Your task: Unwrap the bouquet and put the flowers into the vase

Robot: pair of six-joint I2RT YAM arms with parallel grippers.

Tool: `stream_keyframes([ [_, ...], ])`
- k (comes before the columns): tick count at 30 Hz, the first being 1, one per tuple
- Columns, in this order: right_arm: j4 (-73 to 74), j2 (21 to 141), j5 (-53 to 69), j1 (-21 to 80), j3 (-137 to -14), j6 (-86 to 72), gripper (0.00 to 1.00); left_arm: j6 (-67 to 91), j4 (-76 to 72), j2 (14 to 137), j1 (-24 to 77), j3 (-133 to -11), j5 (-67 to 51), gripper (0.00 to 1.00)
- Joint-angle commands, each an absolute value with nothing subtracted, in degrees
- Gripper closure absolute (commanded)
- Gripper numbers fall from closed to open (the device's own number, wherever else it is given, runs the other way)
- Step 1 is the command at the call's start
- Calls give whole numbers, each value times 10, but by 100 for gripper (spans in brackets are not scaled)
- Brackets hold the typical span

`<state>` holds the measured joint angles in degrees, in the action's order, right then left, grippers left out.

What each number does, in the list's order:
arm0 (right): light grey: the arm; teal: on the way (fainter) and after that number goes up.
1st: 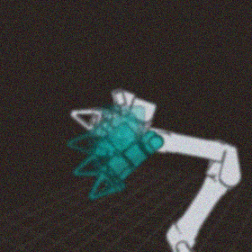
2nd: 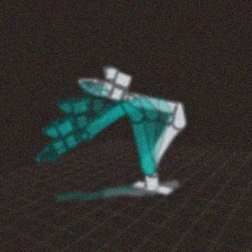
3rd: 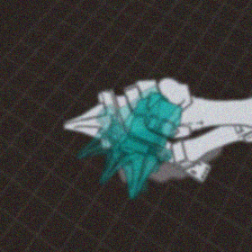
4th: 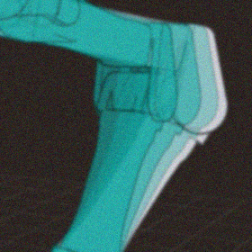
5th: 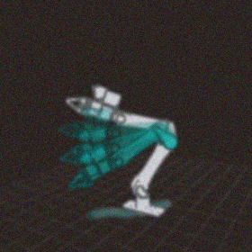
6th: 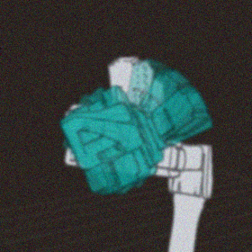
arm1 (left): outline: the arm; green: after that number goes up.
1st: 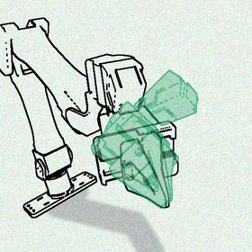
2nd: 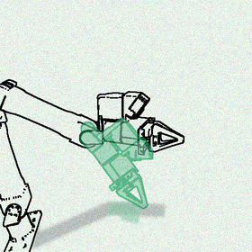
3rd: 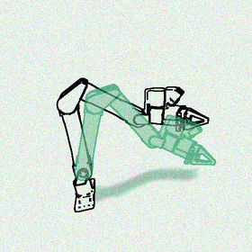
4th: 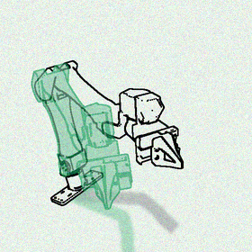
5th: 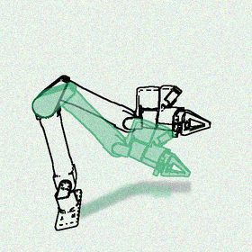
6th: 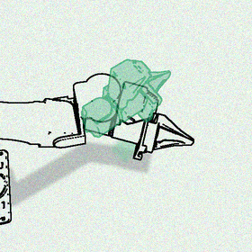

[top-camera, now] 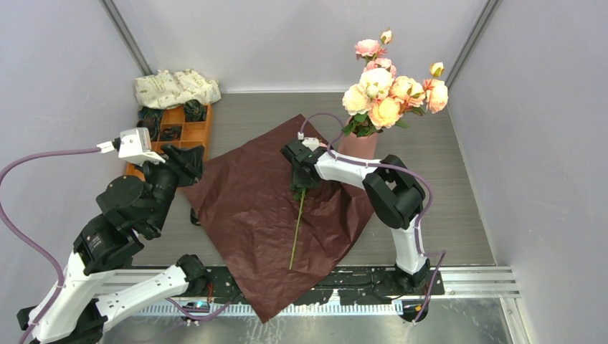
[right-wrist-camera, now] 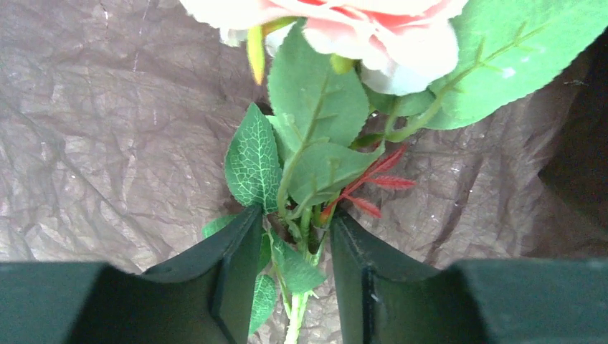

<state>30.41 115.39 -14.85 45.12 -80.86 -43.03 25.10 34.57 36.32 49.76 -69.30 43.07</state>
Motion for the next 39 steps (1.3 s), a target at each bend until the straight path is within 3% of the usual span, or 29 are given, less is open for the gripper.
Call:
stream_keyframes([
  [1,279,1151,-140,448,-805,-426,58,248,328,365,499,-697,442,55],
  [8,279,1140,-136,448,-805,-421,67,249,328,365,499,-697,442,55],
  [21,281,1108,-121,452,-808,-413,99,249,329,365,499,-695,446,55],
  [39,322,917,-231,576,-875,-302,99,247,326,373,499,-698,450,55],
])
